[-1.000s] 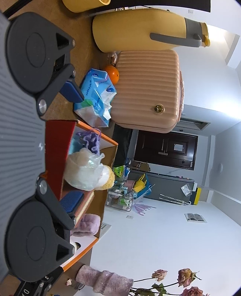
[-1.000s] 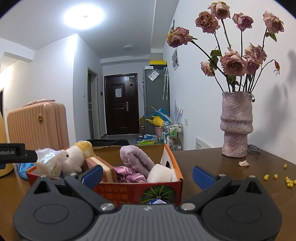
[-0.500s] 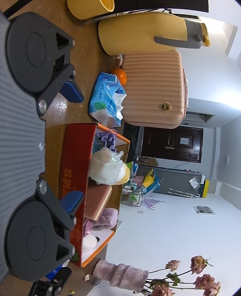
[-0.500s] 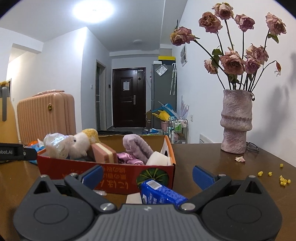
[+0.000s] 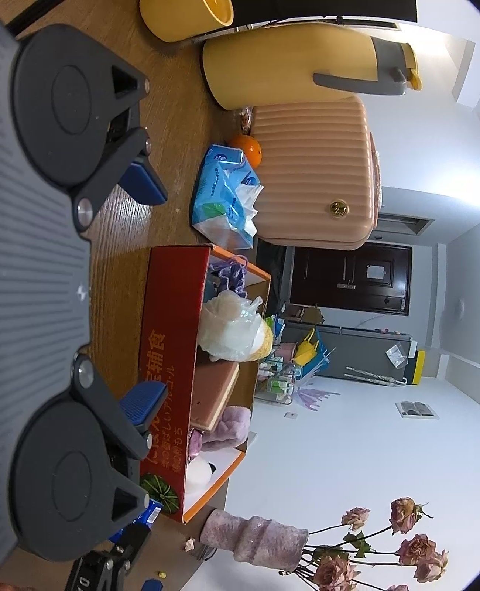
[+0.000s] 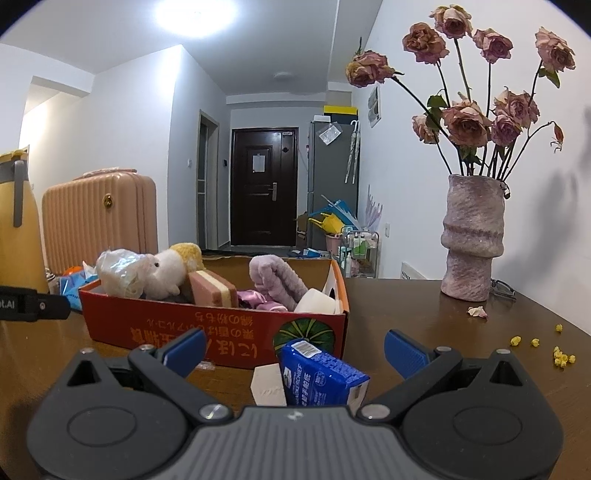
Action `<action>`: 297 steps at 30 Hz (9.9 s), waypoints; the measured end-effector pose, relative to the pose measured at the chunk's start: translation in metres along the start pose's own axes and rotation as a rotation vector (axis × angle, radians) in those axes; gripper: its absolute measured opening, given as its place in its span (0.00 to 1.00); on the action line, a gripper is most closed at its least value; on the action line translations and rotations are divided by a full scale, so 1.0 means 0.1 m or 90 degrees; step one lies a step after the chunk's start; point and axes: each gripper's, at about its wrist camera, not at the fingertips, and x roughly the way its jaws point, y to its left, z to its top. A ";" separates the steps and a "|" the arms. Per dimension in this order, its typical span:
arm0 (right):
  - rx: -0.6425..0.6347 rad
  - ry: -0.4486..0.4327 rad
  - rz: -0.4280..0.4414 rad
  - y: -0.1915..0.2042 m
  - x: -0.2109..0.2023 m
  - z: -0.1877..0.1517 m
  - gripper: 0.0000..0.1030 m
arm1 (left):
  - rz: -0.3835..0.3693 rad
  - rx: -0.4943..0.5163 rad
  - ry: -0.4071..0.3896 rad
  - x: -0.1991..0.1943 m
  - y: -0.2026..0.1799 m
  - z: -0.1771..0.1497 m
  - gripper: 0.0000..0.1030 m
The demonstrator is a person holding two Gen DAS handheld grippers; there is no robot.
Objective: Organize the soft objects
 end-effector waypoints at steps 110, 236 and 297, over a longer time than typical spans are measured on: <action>0.071 0.067 -0.007 -1.43 0.40 0.05 0.22 | -0.094 0.091 0.158 0.87 -1.98 -0.31 1.00; 0.055 -0.108 -0.027 0.07 0.97 0.34 1.00 | 0.093 -0.023 -0.131 0.83 -0.20 0.52 1.00; 0.009 -0.057 0.020 0.10 -2.40 -0.41 1.00 | -0.049 0.080 -0.128 -2.16 0.04 -0.97 1.00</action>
